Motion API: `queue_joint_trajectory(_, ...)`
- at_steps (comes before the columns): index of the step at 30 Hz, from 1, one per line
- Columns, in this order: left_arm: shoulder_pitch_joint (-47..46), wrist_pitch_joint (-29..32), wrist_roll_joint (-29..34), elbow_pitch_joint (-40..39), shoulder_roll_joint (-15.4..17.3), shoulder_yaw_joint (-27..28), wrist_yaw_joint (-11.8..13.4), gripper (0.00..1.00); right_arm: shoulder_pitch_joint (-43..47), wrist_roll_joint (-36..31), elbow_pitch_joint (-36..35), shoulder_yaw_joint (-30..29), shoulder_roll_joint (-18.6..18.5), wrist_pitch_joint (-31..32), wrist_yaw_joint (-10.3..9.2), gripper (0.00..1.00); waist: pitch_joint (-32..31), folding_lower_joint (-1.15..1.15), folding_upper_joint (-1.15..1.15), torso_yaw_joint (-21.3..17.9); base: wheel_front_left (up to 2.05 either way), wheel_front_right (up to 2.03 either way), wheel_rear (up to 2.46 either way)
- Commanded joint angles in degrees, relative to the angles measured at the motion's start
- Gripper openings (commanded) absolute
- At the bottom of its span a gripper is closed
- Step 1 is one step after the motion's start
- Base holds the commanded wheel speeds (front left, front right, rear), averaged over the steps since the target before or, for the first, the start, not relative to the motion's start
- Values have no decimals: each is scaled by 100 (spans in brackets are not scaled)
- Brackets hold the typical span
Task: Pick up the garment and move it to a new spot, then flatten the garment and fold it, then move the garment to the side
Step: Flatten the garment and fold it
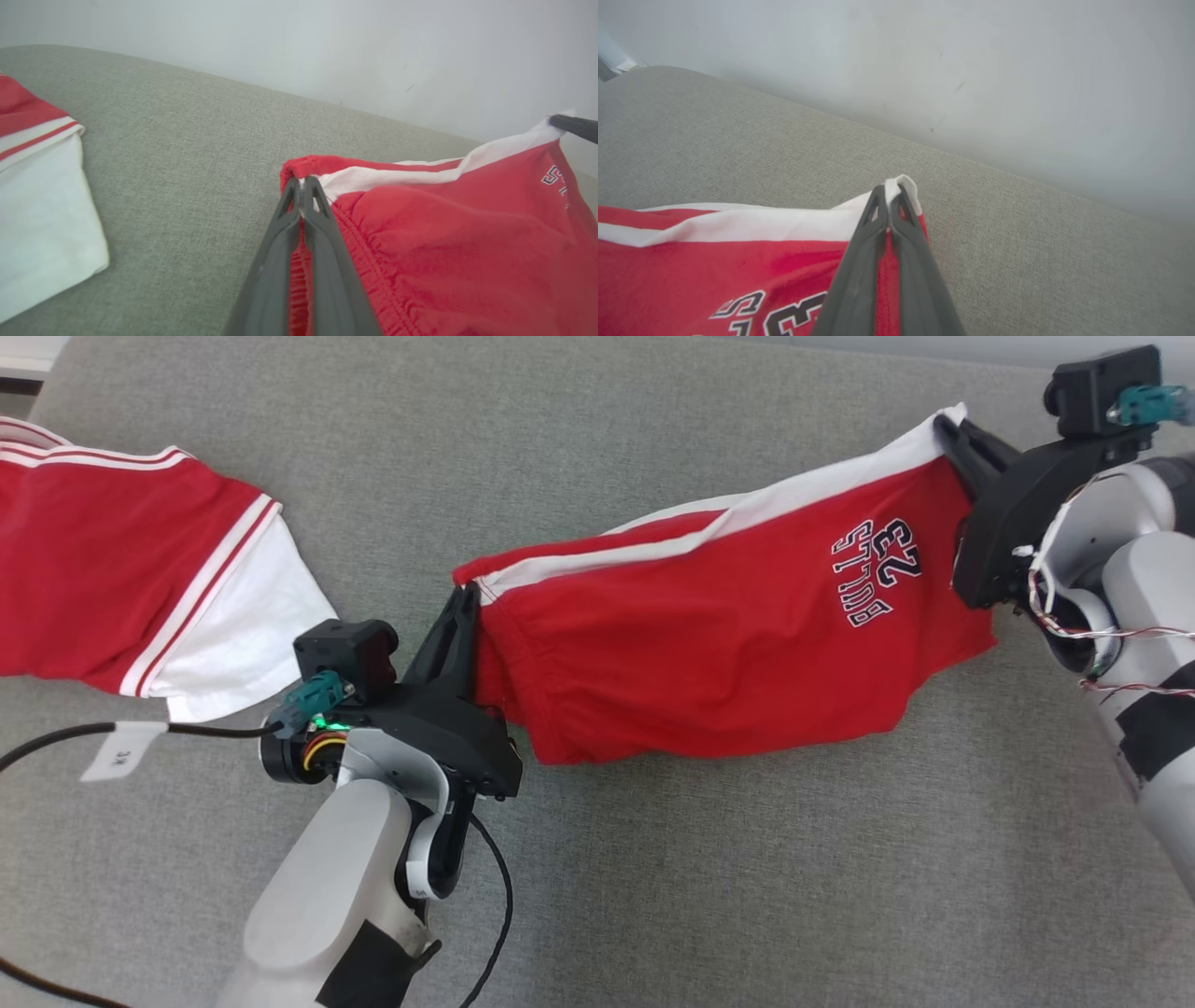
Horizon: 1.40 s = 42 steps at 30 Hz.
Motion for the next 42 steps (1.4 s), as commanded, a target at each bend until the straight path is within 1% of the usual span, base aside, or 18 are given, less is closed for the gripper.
queue_joint_trajectory(1, -94, -73, 52, 86, -25, -8, -14, 4, -78, -52, 127, 31, 67, -102, -13, 18, -17, -1, -1, 30, 0, 0, 0)
queue_joint_trajectory(2, -129, -103, 63, 143, -33, -21, -8, 41, -122, -58, 224, 25, 90, -187, -13, 44, -29, -1, -1, 39, 0, 0, 0)
queue_joint_trajectory(3, -139, -160, 83, 186, -39, -33, -6, 100, -153, -40, 352, -30, 123, -265, -13, 100, -43, -1, -1, 48, 0, 0, 0)
queue_joint_trajectory(5, -149, -292, 79, 290, -54, -39, -20, 100, -131, -58, 573, -54, 209, -378, -13, 100, -111, -1, -1, 84, 0, 0, 0)
queue_joint_trajectory(8, -129, -414, 74, 360, -58, -36, -28, 100, -135, -50, 717, -33, 227, -444, -13, 100, -211, -1, -1, 122, 0, 0, 0)
queue_joint_trajectory(10, -59, -562, 120, 393, -3, -30, -51, 100, -97, 35, 842, -54, 214, -471, -13, 100, -346, -1, -1, 161, 0, 0, 0)
queue_joint_trajectory(14, 233, -819, 170, 274, 129, 7, -97, 100, 51, 191, 1064, -115, 129, -319, -13, 100, -661, -1, -1, 257, 0, 0, 0)
queue_joint_trajectory(20, 925, -965, 366, -355, 344, 87, -269, 100, 428, 477, 1275, -208, -64, 41, -13, 100, -1146, -1, -1, 561, 0, 0, 0)
queue_joint_trajectory(22, 1187, -970, 426, -612, 398, 81, -373, 100, 577, 550, 1344, -296, -171, 171, -13, 100, -1272, -1, -1, 710, 0, 0, 0)
queue_joint_trajectory(25, 1589, -974, 506, -976, 463, 71, -501, 100, 827, 656, 1389, -412, -234, 333, -13, 100, -1416, -1, -1, 932, 0, 0, 0)
queue_joint_trajectory(26, 1802, -975, 516, -1127, 510, 15, -564, 100, 981, 726, 1410, -534, -339, 418, -13, 100, -1486, -1, -1, 1081, 0, 0, 0)
queue_joint_trajectory(29, 2044, -976, 596, -1276, 606, -69, -612, 100, 1174, 776, 1472, -703, -371, 541, -13, 100, -1536, -1, -1, 1251, 0, 0, 0)
queue_joint_trajectory(32, 2216, -977, 602, -1409, 644, -109, -632, 100, 1180, 723, 1516, -863, -350, 636, -13, 100, -1502, -1, -1, 1326, 0, 0, 0)
queue_joint_trajectory(38, 2462, -978, 640, -1738, 647, -41, -620, 100, 941, 463, 1751, -1155, -206, 918, -13, 100, -1300, -1, -1, 1292, 0, 0, 0)
queue_joint_trajectory(42, 2558, -978, 688, -1815, 621, -71, -683, 100, 678, 209, 2120, -1419, -94, 975, -13, 100, -1186, -1, -1, 1253, 0, 0, 0)
